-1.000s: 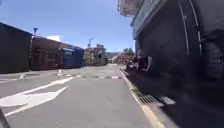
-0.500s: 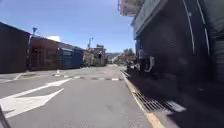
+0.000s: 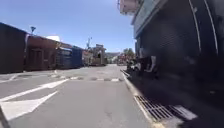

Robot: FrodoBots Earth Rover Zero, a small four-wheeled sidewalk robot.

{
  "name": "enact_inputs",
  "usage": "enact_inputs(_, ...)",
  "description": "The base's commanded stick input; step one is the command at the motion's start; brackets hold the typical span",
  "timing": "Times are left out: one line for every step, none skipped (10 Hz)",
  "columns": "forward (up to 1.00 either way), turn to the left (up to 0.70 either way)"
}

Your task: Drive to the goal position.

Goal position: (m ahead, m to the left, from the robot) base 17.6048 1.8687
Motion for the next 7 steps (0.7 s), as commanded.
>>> enact_inputs(0.45,0.0)
enact_inputs(0.45,0.0)
enact_inputs(0.45,0.0)
enact_inputs(0.45,0.0)
enact_inputs(0.45,0.0)
enact_inputs(0.45,0.0)
enact_inputs(0.45,0.0)
